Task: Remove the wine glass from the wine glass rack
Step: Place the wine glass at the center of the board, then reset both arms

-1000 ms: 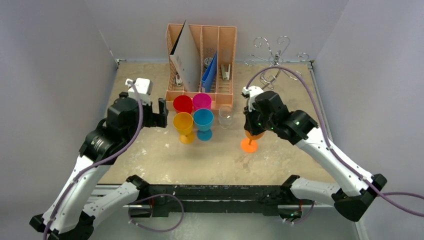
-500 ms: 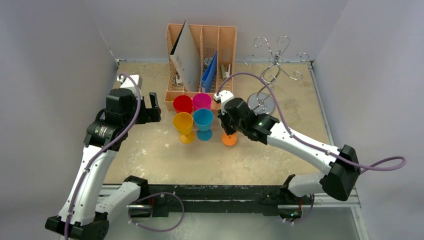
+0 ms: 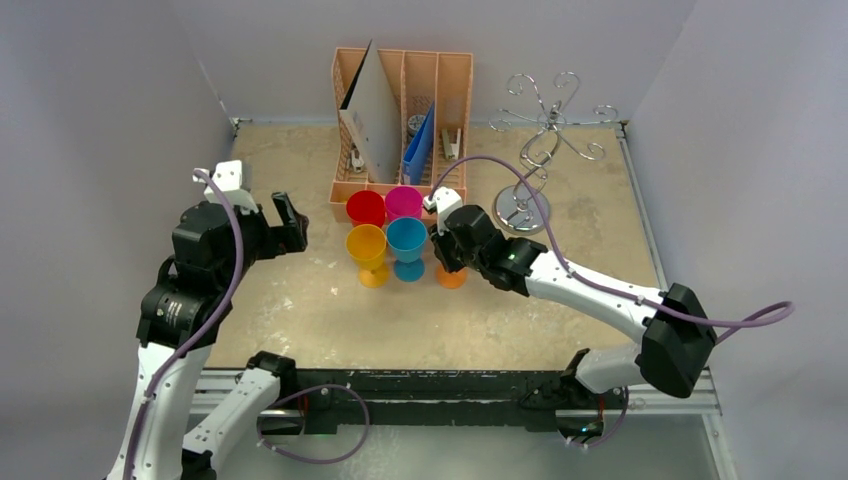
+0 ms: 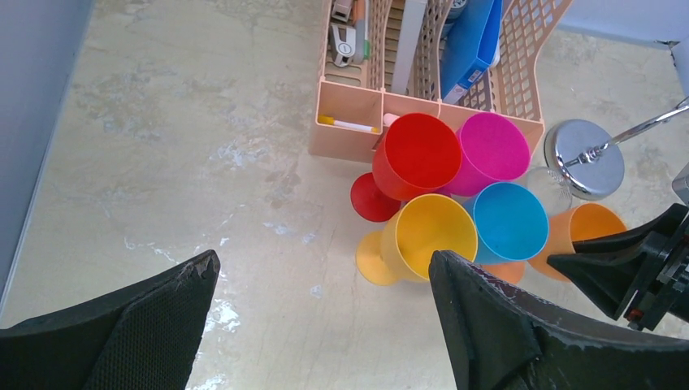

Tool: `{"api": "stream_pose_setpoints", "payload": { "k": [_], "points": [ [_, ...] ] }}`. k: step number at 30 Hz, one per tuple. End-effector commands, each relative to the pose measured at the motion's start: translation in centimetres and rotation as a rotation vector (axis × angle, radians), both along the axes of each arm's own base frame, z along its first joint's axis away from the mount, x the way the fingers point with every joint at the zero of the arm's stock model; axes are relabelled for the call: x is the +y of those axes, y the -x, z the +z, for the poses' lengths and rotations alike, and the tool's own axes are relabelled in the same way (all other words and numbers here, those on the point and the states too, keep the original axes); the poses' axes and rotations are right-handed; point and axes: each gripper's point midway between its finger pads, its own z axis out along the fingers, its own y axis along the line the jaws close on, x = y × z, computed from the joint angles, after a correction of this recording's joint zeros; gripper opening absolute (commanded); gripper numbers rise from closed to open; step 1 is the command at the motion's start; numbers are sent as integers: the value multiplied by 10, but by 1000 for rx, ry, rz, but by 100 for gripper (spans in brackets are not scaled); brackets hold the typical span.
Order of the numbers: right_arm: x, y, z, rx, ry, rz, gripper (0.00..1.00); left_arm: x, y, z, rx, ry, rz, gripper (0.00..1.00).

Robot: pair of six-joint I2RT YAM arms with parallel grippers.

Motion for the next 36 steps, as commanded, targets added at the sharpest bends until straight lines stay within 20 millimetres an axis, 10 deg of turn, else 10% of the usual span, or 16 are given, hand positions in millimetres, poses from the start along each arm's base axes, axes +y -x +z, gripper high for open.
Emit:
{"api": "stream_pose_setpoints", "payload": {
  "k": [1,13,24,32,36],
  "points": [
    [2,1,9,-14,-2,18,29,2,-3,10,-46,18,19,100],
    [-7,13,92,-78,-111,24,54,-20,-13,-9,46,-2,-109,100],
    [-71,30,153,-202,-167,-131,74,-21,-23,-27,125,1,-90,100],
    [-122,20,130,68,-214,-366,87,-30,-30,-43,194,-32,-154,100],
    [-129,9,126,174,-317,-402,88,0,-49,-44,224,-104,-50,100]
  ]
}}
